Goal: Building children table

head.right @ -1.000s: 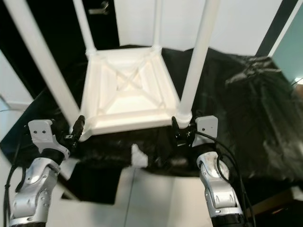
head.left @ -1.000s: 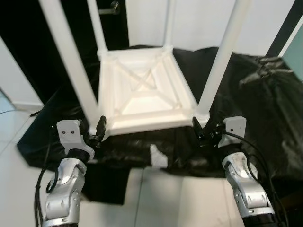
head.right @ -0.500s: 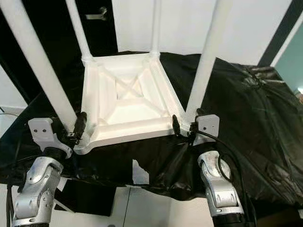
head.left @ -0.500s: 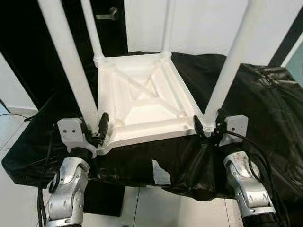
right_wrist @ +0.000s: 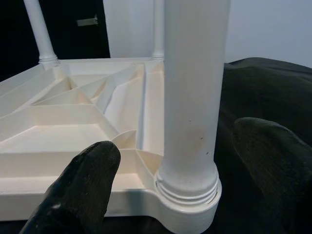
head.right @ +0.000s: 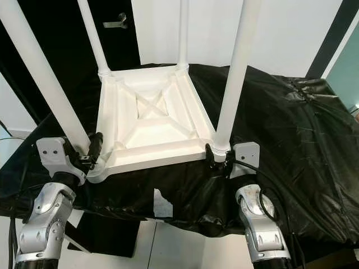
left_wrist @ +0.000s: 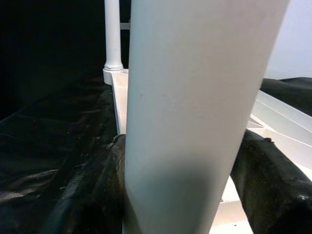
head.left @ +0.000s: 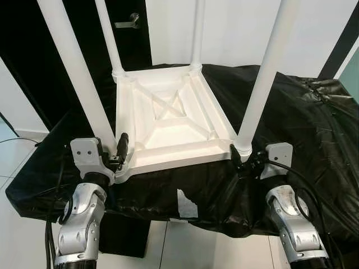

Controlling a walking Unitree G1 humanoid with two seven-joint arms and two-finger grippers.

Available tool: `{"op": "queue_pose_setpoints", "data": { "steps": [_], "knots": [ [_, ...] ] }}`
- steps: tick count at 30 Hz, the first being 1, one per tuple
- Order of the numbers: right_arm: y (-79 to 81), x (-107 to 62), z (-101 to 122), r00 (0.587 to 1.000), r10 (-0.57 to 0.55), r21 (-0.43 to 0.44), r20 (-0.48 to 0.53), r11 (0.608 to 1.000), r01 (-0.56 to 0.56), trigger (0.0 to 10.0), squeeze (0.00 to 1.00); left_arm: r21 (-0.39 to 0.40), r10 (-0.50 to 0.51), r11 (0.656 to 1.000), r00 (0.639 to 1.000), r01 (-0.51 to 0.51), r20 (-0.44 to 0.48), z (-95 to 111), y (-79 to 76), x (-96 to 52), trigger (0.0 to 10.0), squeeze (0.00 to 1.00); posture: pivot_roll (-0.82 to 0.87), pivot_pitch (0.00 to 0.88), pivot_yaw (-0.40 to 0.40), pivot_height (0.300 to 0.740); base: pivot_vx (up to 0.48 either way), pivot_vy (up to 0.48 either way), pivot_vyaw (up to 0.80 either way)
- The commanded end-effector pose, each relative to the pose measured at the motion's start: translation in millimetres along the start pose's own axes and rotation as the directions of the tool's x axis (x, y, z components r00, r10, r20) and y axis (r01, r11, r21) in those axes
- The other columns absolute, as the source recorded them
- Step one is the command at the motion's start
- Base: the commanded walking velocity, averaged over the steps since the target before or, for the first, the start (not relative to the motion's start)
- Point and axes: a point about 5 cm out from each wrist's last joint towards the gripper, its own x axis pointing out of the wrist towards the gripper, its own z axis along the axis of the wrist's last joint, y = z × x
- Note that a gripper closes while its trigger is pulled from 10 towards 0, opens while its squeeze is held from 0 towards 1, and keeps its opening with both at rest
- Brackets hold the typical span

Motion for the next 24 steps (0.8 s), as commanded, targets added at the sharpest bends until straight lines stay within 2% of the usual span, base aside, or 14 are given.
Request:
{"op": "queue_pose_setpoints", "data": {
  "steps": [1, 2, 4, 5, 8, 9, 11, 12, 15, 18, 19, 21, 22, 24],
  "knots": [
    [-4.7, 1.7, -1.5, 1.000, -0.024, -0.001, -0.006, 1.000, 0.024, 10.0, 0.00, 0.011, -0.038, 0.999, 0.999, 0.038, -0.009, -1.9, -3.8, 2.3, 10.0, 0.00, 0.02, 0.000, -0.003, 0.740, 0.000, 0.000, 0.00],
    [-4.7, 1.7, -1.5, 1.000, -0.024, -0.001, -0.006, 1.000, 0.024, 10.0, 0.00, 0.011, -0.038, 0.999, 0.999, 0.038, -0.009, -1.9, -3.8, 2.3, 10.0, 0.00, 0.02, 0.000, -0.003, 0.740, 0.000, 0.000, 0.00],
    [-12.3, 12.4, -0.7, 0.999, -0.046, -0.033, 0.005, 0.998, 0.046, 10.0, 0.00, 0.028, -0.070, 0.997, 0.997, 0.071, -0.013, -1.6, -6.0, 8.3, 10.0, 0.00, 0.01, 0.000, 0.009, 0.740, 0.000, 0.000, 0.00],
    [-12.3, 12.4, -0.7, 0.999, -0.046, -0.033, 0.005, 0.998, 0.046, 10.0, 0.00, 0.028, -0.070, 0.997, 0.997, 0.071, -0.013, -1.6, -6.0, 8.3, 10.0, 0.00, 0.01, 0.000, 0.009, 0.740, 0.000, 0.000, 0.00],
    [-17.6, 29.7, 2.3, 0.999, -0.034, -0.048, 0.022, 0.998, 0.035, 10.0, 0.00, 0.038, -0.091, 0.995, 0.996, 0.092, -0.014, -0.6, -7.4, 14.3, 10.0, 0.00, 0.00, 0.000, 0.016, 0.740, 0.000, 0.000, 0.00],
    [-17.6, 29.7, 2.3, 0.999, -0.034, -0.048, 0.022, 0.998, 0.035, 10.0, 0.00, 0.038, -0.091, 0.995, 0.996, 0.092, -0.014, -0.6, -7.4, 14.3, 10.0, 0.00, 0.00, 0.000, 0.016, 0.740, 0.000, 0.000, 0.00],
    [-23.2, 49.1, 7.3, 0.999, -0.028, -0.050, 0.035, 0.998, 0.029, 10.0, 0.00, 0.041, -0.101, 0.994, 0.995, 0.101, -0.015, -0.1, -8.0, 17.9, 10.0, 0.00, 0.00, 0.000, 0.024, 0.740, 0.000, 0.000, 0.00],
    [-23.2, 49.1, 7.3, 0.999, -0.028, -0.050, 0.035, 0.998, 0.029, 10.0, 0.00, 0.041, -0.101, 0.994, 0.995, 0.101, -0.015, -0.1, -8.0, 17.9, 10.0, 0.00, 0.00, 0.000, 0.024, 0.740, 0.000, 0.000, 0.00],
    [-27.8, 67.2, 13.0, 0.999, -0.022, -0.048, 0.045, 0.999, 0.024, 10.0, 0.00, 0.045, -0.109, 0.993, 0.994, 0.110, -0.014, 0.4, -9.2, 20.7, 10.0, 0.00, 0.00, 0.000, 0.026, 0.740, 0.000, 0.000, 0.00],
    [-28.8, 72.0, 14.0, 0.999, -0.017, -0.045, 0.044, 0.999, 0.019, 10.0, 0.00, 0.048, -0.110, 0.993, 0.994, 0.110, -0.014, 0.7, -9.3, 21.1, 10.0, 0.00, 0.01, 0.000, 0.025, 0.740, 0.000, 0.000, 0.00],
    [-29.5, 76.0, 15.5, 0.999, -0.010, -0.039, 0.046, 0.999, 0.012, 4.4, 0.00, 0.051, -0.107, 0.993, 0.994, 0.107, -0.015, 0.8, -9.2, 21.3, 10.0, 0.00, 0.01, 0.000, 0.023, 0.740, 0.000, 0.000, 0.00],
    [-30.0, 78.4, 16.3, 0.999, -0.006, -0.034, 0.048, 0.999, 0.007, 4.4, 0.00, 0.053, -0.104, 0.993, 0.994, 0.105, -0.016, 0.7, -9.0, 21.4, 10.0, 0.00, 0.01, 0.000, 0.022, 0.740, 0.000, 0.000, 0.00],
    [-30.2, 80.3, 17.2, 0.999, 0.002, -0.033, 0.053, 0.999, 0.000, 0.0, 0.00, 0.055, -0.101, 0.993, 0.995, 0.102, -0.014, 0.9, -8.5, 21.7, 10.0, 0.00, 0.01, 0.000, 0.016, 0.740, 0.000, 0.000, 0.00],
    [-28.4, 80.4, 18.3, 0.998, 0.016, -0.032, 0.061, 0.999, -0.014, 0.0, 0.00, 0.065, -0.088, 0.994, 0.996, 0.089, -0.017, 0.7, -6.4, 21.9, 10.0, 0.00, 0.02, 0.000, 0.014, 0.740, 0.000, 0.000, 0.00]
  ]
}}
